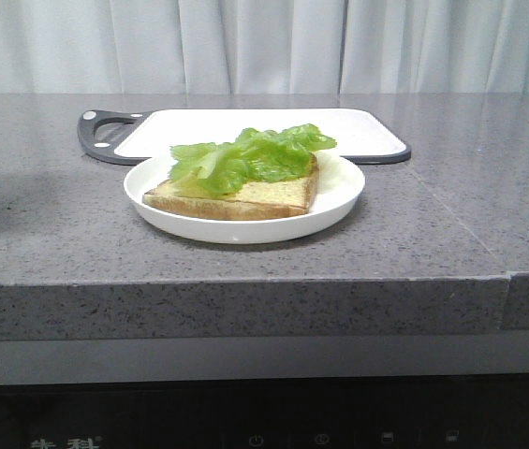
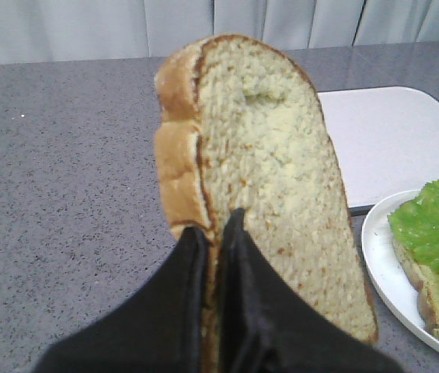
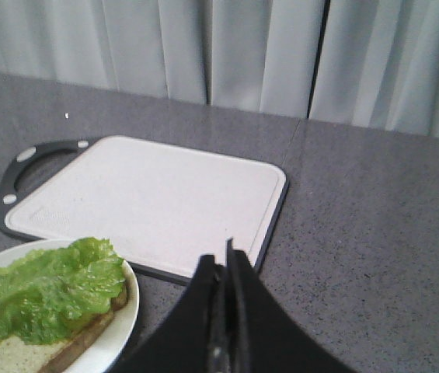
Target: Left arm grabs bread, right arm adds lettuce
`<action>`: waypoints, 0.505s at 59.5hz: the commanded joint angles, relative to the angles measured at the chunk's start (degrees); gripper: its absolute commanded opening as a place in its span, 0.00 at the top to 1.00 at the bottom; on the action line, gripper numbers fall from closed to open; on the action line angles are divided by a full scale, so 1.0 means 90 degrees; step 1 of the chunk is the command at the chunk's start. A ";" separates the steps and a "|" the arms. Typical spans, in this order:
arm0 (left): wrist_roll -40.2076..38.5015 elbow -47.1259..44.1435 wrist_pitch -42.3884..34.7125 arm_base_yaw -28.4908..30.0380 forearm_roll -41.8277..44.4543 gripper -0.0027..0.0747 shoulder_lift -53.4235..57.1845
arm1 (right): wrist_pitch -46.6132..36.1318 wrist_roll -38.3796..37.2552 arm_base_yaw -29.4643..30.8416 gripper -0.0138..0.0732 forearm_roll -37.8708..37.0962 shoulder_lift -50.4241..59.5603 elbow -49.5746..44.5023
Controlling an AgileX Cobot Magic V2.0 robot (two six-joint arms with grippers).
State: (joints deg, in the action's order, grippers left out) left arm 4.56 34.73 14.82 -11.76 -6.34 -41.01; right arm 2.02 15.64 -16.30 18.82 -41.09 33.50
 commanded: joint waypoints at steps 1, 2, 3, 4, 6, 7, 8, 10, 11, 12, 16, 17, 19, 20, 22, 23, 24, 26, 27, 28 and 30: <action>-0.0022 0.0183 -0.0558 0.0018 -0.0013 0.99 0.0028 | -0.0898 0.0009 0.0031 0.92 0.0222 0.0636 -0.0339; -0.0022 0.0183 -0.0558 0.0018 -0.0013 0.99 0.0028 | -0.0911 0.0009 0.0031 0.92 0.0222 0.0783 -0.0414; -0.0022 0.0183 -0.0558 0.0018 -0.0013 0.99 0.0028 | -0.0922 0.0009 0.0031 0.92 0.0222 0.0876 -0.0523; -0.0022 0.0183 -0.0558 0.0018 -0.0013 0.99 0.0028 | -0.0915 0.0009 0.0031 0.92 0.0222 0.1010 -0.0589; -0.0022 0.0183 -0.0558 0.0018 -0.0013 0.99 0.0028 | -0.0899 0.0009 0.0031 0.92 0.0222 0.1223 -0.0744; -0.0022 0.0183 -0.0558 0.0018 -0.0013 0.99 0.0028 | -0.0877 0.0009 0.0031 0.92 0.0222 0.1306 -0.0831; -0.0022 0.0183 -0.0558 0.0018 -0.0013 0.99 0.0028 | -0.0870 0.0009 0.0031 0.92 0.0222 0.1424 -0.0888; -0.0022 0.0183 -0.0558 0.0018 -0.0013 0.99 0.0028 | -0.0855 0.0009 0.0031 0.92 0.0222 0.1612 -0.1028; -0.0022 0.0183 -0.0558 0.0018 -0.0013 0.99 0.0028 | -0.0855 0.0009 0.0031 0.92 0.0222 0.1684 -0.1081; -0.0022 0.0183 -0.0558 0.0018 -0.0013 0.99 0.0028 | -0.0855 0.0009 0.0031 0.92 0.0222 0.1757 -0.1133; -0.0022 0.0183 -0.0558 0.0018 -0.0013 0.99 0.0028 | -0.0855 0.0009 0.0031 0.92 0.0222 0.2058 -0.1327; -0.0022 0.0183 -0.0558 0.0018 -0.0013 0.99 0.0028 | -0.0855 0.0009 0.0031 0.92 0.0222 0.2146 -0.1384; -0.0022 0.0183 -0.0558 0.0018 -0.0013 0.99 0.0028 | -0.0855 0.0009 0.0031 0.92 0.0222 0.2254 -0.1445; -0.0022 0.0183 -0.0558 0.0018 -0.0013 0.99 0.0028 | -0.0846 0.0009 0.0031 0.92 0.0222 0.2300 -0.1489; -0.0022 0.0183 -0.0558 0.0018 -0.0013 0.99 0.0028 | -0.0838 0.0009 0.0031 0.92 0.0222 0.2399 -0.1543; -0.0022 0.0183 -0.0558 0.0018 -0.0013 0.99 0.0028 | -0.0832 0.0009 0.0031 0.92 0.0222 0.2455 -0.1566; -0.0022 0.0183 -0.0558 0.0018 -0.0013 0.99 0.0028 | -0.0831 0.0009 0.0031 0.92 0.0222 0.2470 -0.1582; -0.0022 0.0183 -0.0558 0.0018 -0.0013 0.99 0.0028 | -0.0853 0.0009 0.0031 0.92 0.0222 0.2490 -0.1615; -0.0022 0.0183 -0.0558 0.0018 -0.0013 0.99 0.0028 | -0.0853 0.0009 0.0031 0.92 0.0222 0.2490 -0.1622; -0.0022 0.0183 -0.0558 0.0018 -0.0025 0.99 0.0028 | -0.0853 0.0009 0.0031 0.92 0.0222 0.2490 -0.1622; -0.0022 0.0183 -0.0558 0.0018 -0.0113 0.99 0.0028 | -0.0853 0.0009 0.0031 0.92 0.0222 0.2490 -0.1622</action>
State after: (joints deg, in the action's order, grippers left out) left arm 4.56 34.73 14.82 -11.76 -6.34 -41.01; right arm -0.87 15.51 -16.30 20.78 -18.57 17.53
